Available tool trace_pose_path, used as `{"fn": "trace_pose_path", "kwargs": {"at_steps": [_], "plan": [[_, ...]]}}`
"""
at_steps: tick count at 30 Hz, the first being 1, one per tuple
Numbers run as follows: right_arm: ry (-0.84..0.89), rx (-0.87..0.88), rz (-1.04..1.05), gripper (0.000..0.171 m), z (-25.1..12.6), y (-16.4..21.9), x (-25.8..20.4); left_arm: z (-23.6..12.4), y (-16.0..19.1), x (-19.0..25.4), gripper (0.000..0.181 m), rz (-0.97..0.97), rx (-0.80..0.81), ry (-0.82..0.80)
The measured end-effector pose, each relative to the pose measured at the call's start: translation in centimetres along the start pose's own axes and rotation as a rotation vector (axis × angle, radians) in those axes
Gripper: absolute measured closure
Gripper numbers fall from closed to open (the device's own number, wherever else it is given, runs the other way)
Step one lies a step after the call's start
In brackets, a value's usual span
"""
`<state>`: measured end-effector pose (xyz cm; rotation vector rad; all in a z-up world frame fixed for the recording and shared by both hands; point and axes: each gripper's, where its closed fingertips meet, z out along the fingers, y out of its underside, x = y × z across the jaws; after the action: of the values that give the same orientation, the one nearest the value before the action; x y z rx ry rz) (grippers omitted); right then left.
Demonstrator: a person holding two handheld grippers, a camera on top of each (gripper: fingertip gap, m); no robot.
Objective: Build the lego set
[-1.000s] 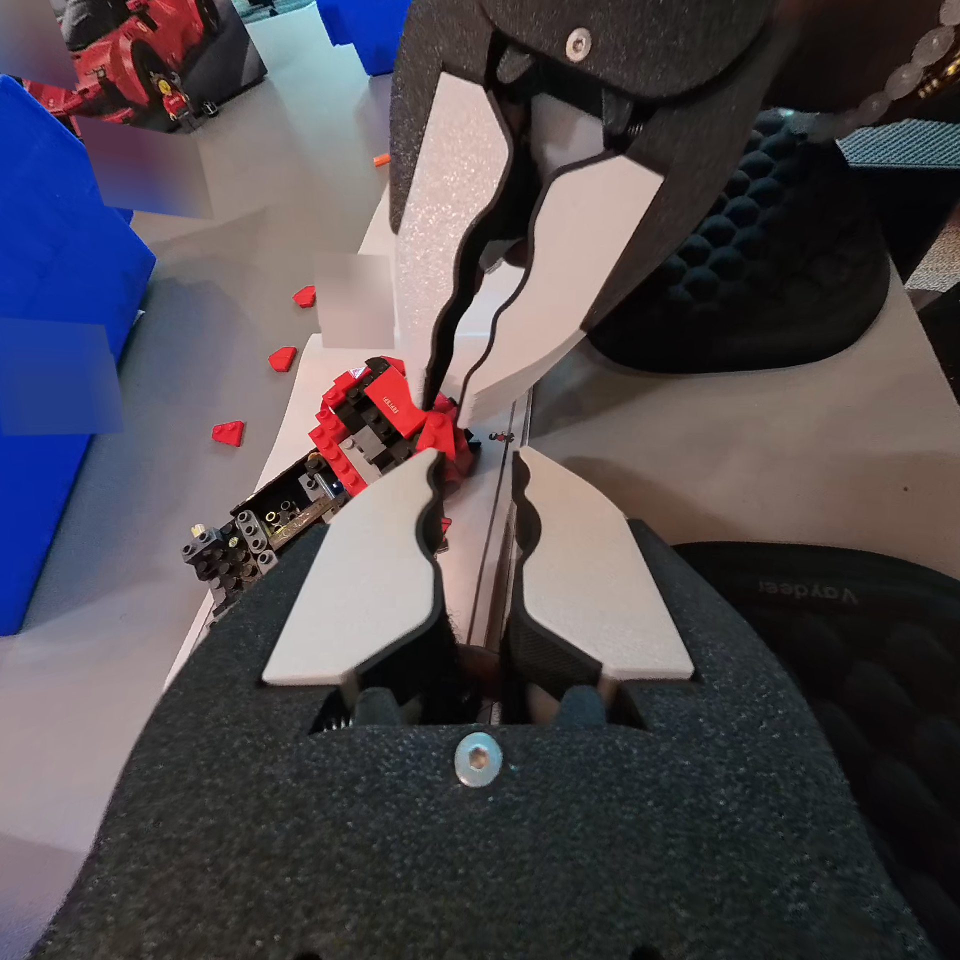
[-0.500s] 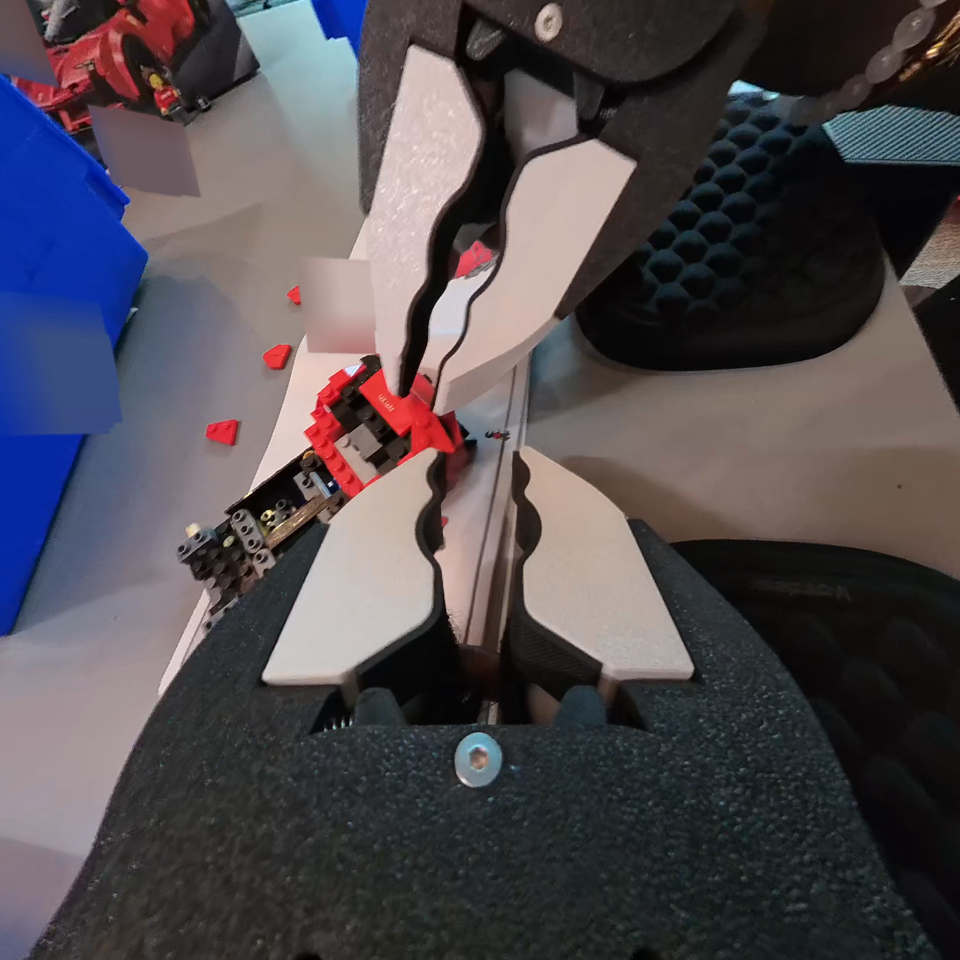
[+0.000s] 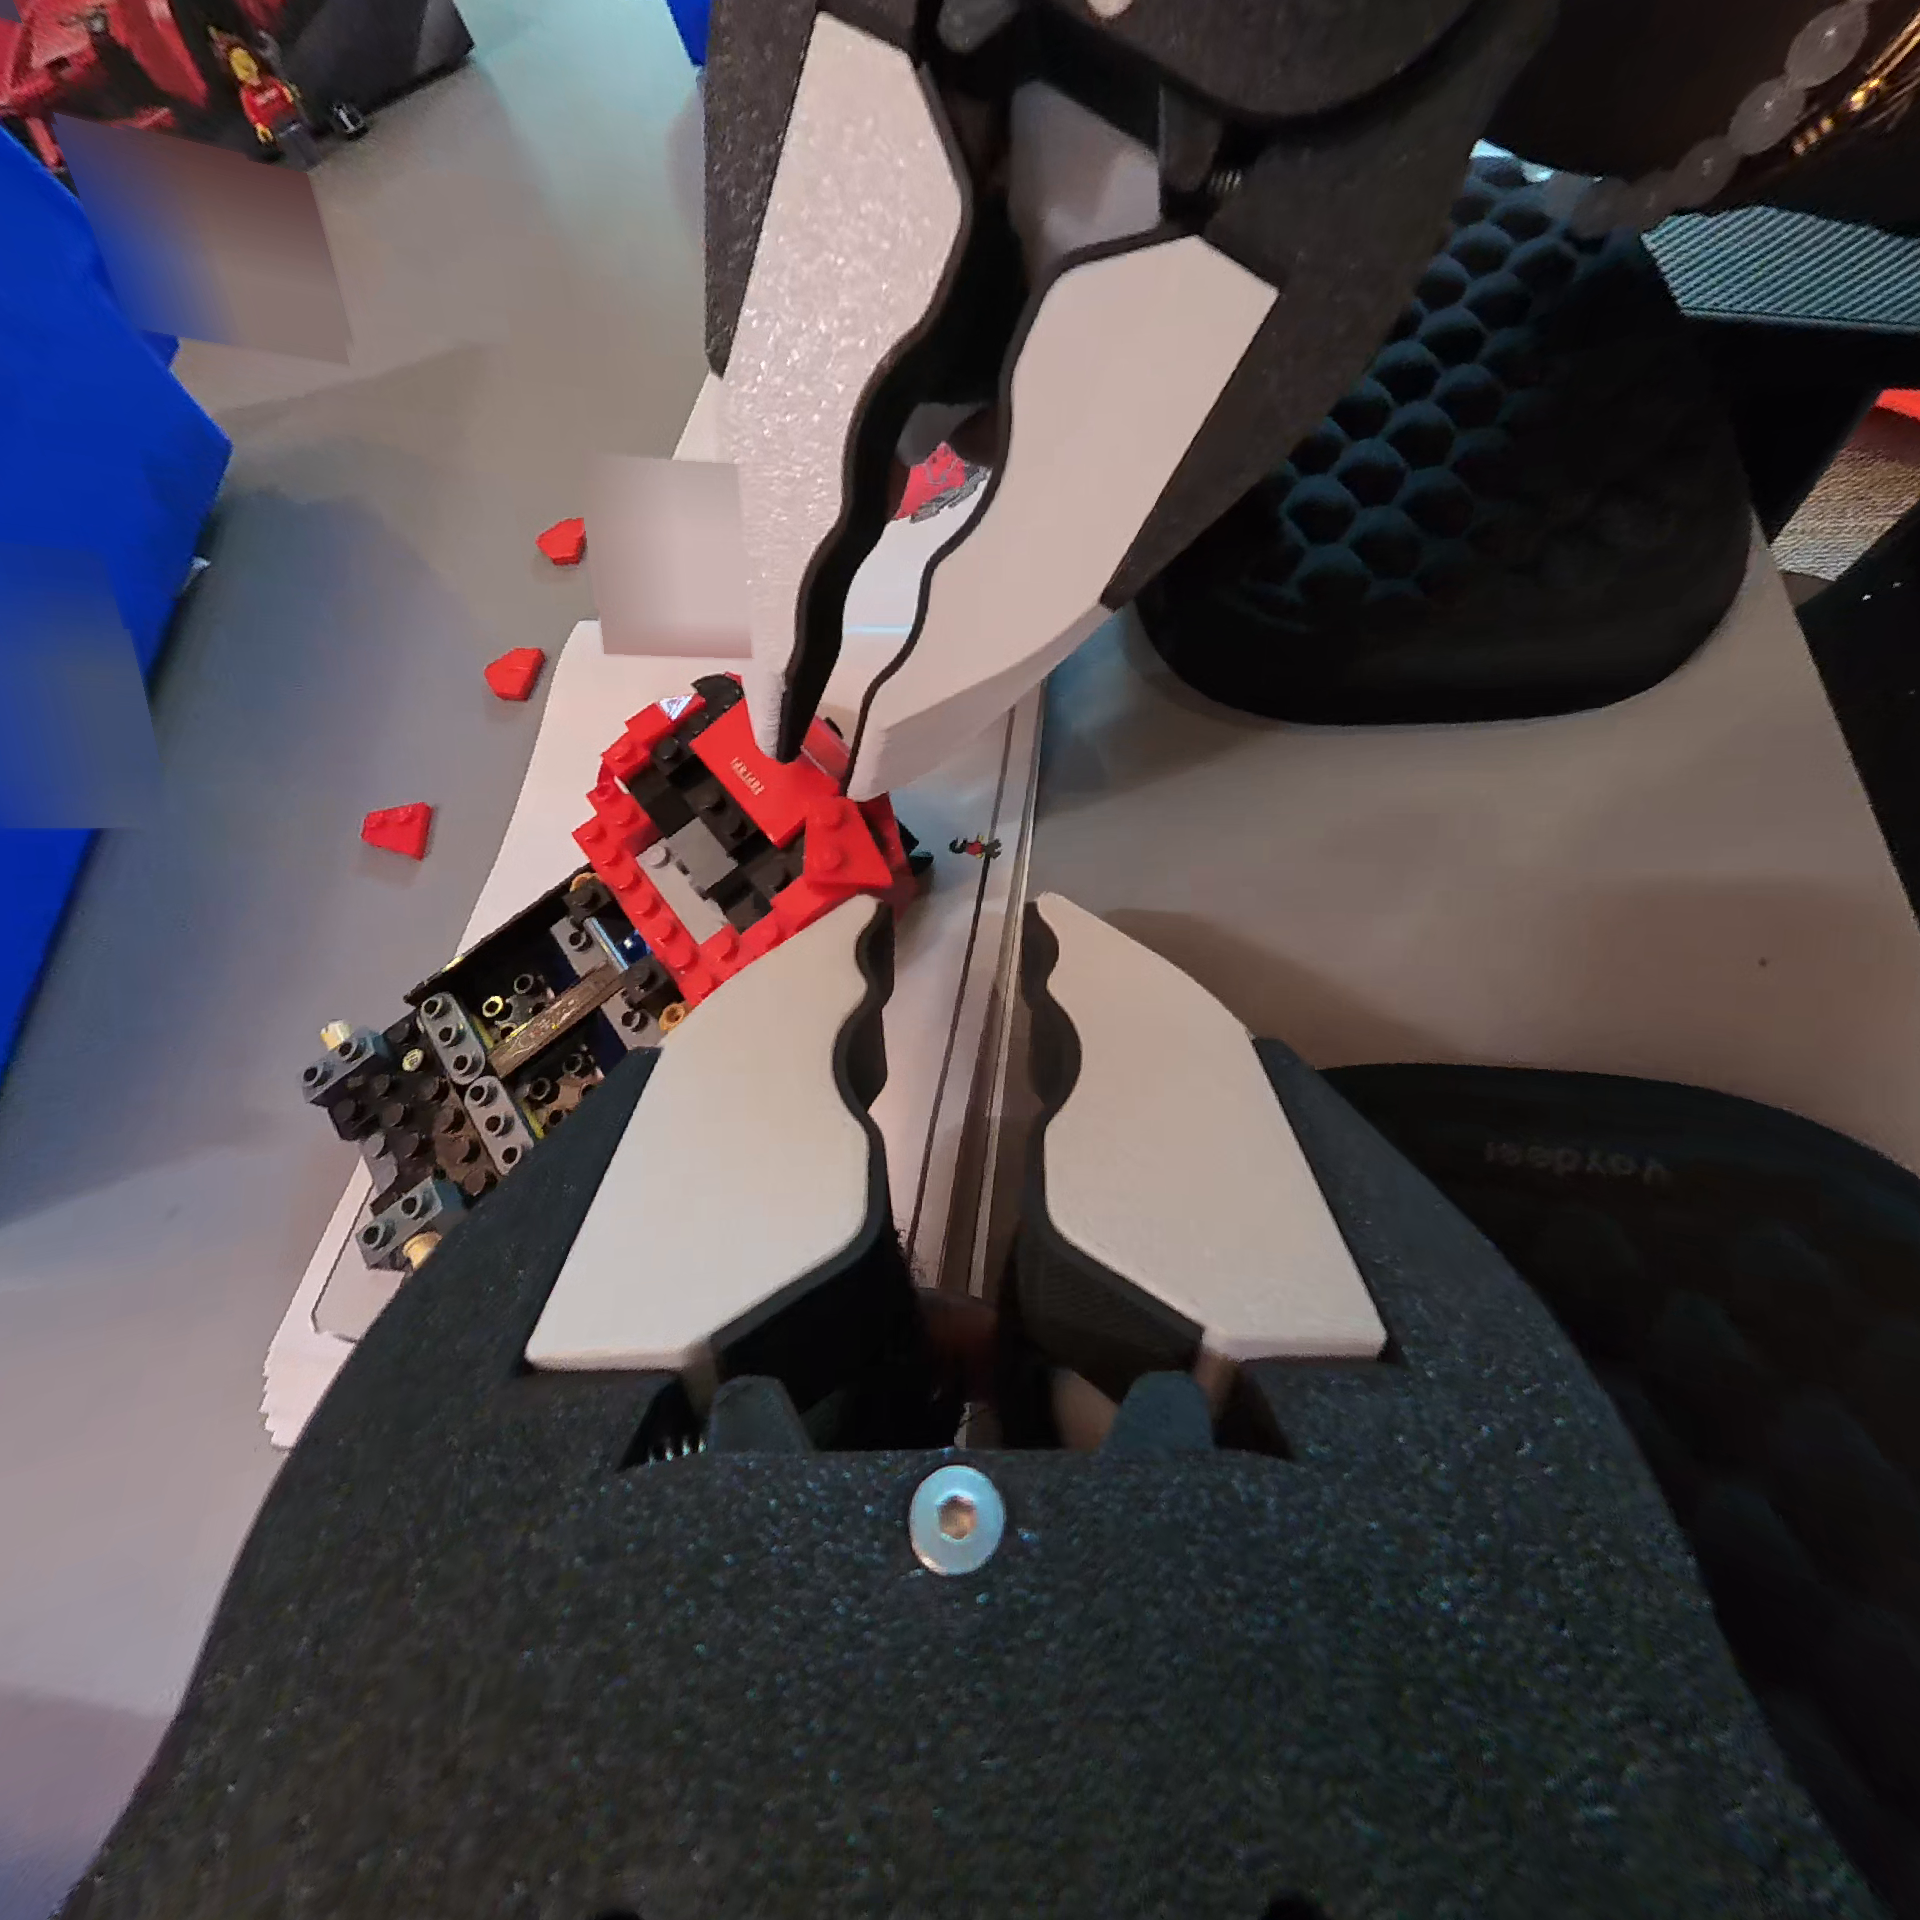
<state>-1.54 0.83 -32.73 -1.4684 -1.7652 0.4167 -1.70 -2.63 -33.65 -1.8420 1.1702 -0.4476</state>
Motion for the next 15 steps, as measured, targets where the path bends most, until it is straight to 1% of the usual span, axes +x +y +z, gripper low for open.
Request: {"fn": "trace_pose_path", "kwargs": {"at_steps": [2, 6, 10, 15], "plan": [[0.004, -0.004, -0.009, 0.162, -0.11, 0.03, 0.08, 0.05, -0.1, 0.15, 0.158, 0.006, 0.004, 0.005], [-0.029, 0.016, -0.016, 0.168, -0.56, -0.33, -0.24, 0.12, -0.22, 0.31, 0.158, 0.014, 0.007, 0.009], [-0.09, 0.012, 0.014, 0.169, -0.56, -0.37, -0.77, 0.18, -0.52, 0.54, 0.158, 0.023, 0.021, 0.016], [-0.098, -0.029, 0.008, 0.168, -0.3, 0.18, -0.75, 0.18, -0.64, 0.47, 0.158, 0.026, 0.028, 0.011]]}}
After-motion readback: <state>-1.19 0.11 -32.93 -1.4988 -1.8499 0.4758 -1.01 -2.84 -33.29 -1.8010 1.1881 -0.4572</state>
